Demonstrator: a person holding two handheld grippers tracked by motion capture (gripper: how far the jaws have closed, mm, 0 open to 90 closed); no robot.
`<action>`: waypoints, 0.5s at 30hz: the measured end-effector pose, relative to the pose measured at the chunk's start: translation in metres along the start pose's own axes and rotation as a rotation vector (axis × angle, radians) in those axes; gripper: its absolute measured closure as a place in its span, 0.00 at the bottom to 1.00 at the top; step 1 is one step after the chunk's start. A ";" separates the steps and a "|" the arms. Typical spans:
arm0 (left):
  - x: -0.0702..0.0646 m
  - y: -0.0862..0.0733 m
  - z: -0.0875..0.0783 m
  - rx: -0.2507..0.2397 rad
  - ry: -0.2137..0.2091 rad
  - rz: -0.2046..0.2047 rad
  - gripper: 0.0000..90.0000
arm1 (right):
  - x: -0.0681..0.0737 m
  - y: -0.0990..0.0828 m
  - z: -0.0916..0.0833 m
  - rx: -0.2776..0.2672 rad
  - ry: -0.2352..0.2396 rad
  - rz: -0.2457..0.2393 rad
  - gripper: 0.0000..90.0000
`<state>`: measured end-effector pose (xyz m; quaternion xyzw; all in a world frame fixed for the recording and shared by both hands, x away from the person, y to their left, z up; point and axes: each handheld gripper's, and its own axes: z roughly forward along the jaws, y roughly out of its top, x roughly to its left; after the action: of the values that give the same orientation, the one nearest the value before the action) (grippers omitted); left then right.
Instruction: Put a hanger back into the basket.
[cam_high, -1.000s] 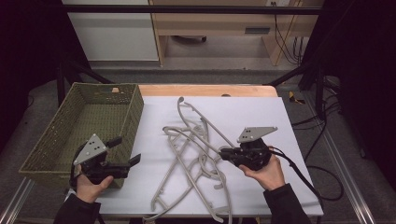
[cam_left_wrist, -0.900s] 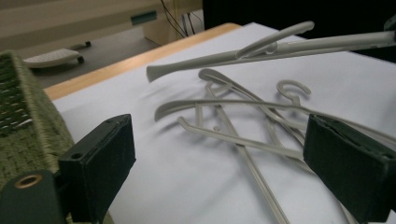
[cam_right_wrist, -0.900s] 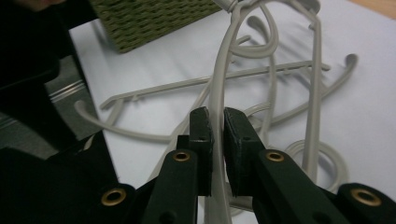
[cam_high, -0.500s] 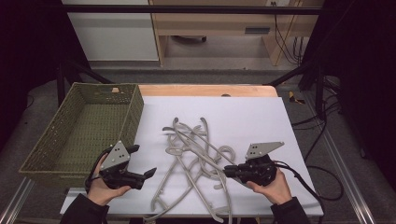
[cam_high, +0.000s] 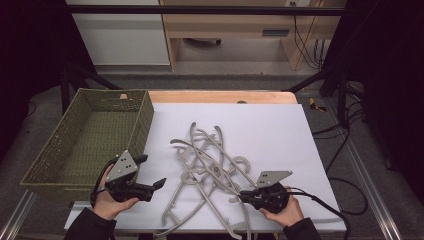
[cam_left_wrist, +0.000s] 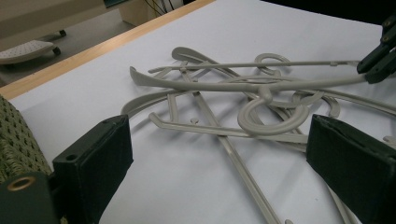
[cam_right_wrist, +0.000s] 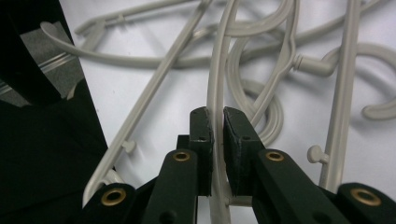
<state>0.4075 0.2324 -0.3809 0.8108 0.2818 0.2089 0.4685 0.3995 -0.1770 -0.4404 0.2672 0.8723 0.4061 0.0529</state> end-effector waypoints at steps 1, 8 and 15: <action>0.000 0.000 0.000 -0.002 0.001 -0.002 0.08 | 0.000 -0.001 0.002 0.005 0.002 0.001 0.91; 0.003 -0.001 -0.003 -0.015 0.015 -0.017 0.08 | 0.002 -0.007 0.013 0.035 -0.021 0.009 0.91; 0.004 -0.001 -0.003 -0.014 0.022 -0.021 0.08 | 0.002 -0.009 0.018 0.051 -0.014 0.018 0.90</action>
<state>0.4085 0.2377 -0.3796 0.8020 0.2941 0.2150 0.4733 0.4000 -0.1682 -0.4586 0.2790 0.8797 0.3822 0.0483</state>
